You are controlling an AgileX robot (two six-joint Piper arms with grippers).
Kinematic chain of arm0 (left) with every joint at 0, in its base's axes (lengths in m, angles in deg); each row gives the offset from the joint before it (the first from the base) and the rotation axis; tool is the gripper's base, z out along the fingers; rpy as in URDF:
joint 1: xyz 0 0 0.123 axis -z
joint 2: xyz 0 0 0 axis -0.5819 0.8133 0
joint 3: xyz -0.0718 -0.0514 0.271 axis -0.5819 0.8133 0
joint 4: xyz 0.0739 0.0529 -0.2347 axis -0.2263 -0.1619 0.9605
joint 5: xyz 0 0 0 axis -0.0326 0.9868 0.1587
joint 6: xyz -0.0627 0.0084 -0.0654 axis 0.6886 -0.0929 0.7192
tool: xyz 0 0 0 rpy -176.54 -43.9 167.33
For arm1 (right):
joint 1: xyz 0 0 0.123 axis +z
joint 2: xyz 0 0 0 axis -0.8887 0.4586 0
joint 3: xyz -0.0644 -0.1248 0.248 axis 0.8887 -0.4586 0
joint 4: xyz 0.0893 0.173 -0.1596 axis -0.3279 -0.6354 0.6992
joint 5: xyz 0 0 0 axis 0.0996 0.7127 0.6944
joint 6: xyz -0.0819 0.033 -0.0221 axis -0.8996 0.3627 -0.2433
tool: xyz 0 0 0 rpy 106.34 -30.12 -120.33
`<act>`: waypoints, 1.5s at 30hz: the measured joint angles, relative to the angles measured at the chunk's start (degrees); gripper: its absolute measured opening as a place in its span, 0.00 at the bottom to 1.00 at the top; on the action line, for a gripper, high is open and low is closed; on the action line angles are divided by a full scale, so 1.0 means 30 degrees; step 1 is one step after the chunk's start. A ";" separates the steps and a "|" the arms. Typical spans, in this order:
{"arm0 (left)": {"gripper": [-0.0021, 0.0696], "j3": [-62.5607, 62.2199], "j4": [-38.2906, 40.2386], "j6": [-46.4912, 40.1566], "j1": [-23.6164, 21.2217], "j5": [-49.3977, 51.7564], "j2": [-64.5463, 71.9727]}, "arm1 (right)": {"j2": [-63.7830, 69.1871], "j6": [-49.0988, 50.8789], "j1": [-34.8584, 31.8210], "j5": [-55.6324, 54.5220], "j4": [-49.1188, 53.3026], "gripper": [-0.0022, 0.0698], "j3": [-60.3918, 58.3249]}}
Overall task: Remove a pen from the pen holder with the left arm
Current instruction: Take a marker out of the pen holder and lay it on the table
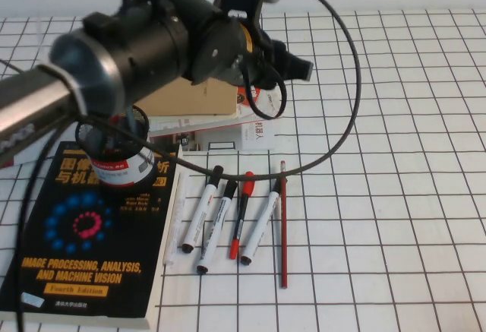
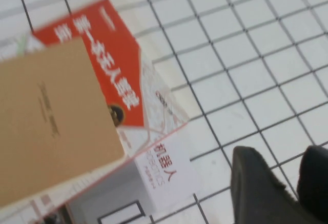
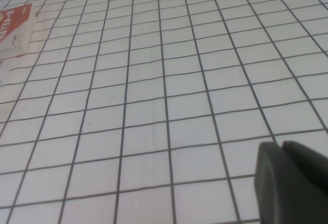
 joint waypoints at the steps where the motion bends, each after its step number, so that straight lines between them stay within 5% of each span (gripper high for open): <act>1: 0.28 0.0152 -0.0481 0.0000 0.0159 0.0000 -0.0709 | 0.0000 0.0000 0.0000 0.0000 0.0000 0.01 0.0000; 6: 0.06 0.2852 -0.1743 -0.0515 0.0751 -0.1619 -0.4582 | 0.0000 0.0000 0.0000 0.0000 0.0000 0.01 0.0000; 17: 0.03 1.4109 -0.2078 -0.4060 0.0834 -0.7231 -1.4228 | 0.0000 0.0000 0.0000 0.0000 0.0000 0.01 0.0000; 33: 0.03 1.6138 -0.1354 -0.3124 0.0924 0.4363 -2.0033 | 0.0000 0.0000 0.0000 0.0000 0.0000 0.01 0.0000; 45: 0.03 1.6794 -0.2253 -0.3016 0.0924 0.5688 -2.0322 | 0.0000 0.0000 0.0000 0.0000 0.0000 0.01 0.0000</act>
